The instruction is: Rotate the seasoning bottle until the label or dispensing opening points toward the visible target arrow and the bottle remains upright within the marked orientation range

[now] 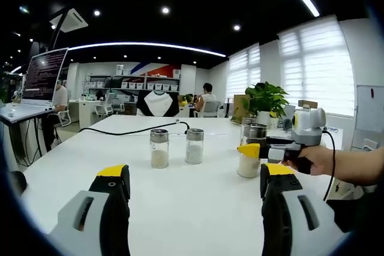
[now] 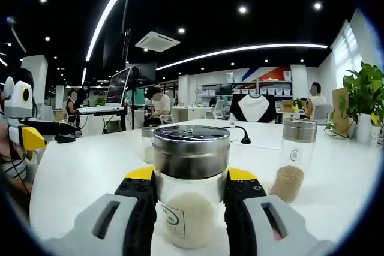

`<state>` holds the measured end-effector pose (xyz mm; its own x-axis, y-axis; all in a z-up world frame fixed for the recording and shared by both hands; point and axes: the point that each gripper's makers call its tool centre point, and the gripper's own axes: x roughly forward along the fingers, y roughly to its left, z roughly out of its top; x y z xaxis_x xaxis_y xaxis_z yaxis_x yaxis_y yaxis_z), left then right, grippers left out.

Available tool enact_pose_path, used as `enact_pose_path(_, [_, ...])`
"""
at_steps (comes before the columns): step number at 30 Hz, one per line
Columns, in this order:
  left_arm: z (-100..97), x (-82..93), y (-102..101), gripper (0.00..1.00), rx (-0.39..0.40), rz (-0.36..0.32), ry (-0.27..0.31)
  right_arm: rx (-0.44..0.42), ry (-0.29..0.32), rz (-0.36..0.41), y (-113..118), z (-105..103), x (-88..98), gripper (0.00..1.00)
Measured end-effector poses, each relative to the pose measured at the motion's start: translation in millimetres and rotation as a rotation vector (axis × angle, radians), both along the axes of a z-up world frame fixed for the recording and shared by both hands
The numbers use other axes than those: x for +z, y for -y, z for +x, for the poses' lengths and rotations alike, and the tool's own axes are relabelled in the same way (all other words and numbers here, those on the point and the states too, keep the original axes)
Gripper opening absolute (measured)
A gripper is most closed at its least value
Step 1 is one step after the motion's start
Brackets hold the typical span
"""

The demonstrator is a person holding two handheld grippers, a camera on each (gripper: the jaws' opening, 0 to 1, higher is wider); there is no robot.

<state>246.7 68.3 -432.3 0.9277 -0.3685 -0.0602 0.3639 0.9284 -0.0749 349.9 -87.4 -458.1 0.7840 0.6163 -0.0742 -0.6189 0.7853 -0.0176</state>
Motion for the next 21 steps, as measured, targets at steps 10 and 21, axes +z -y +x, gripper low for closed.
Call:
enact_pose_path(10, [0.5, -2.7, -1.9, 0.95, 0.005, 0.012, -0.006, 0.037, 0.007, 0.005, -2.2, -2.4, -0.1, 0.41])
enact_pose_path(21, [1.3, -2.2, -4.1, 0.95, 0.009, -0.001, -0.006, 0.033, -0.005, 0.0, -2.5, -3.1, -1.3, 0.42])
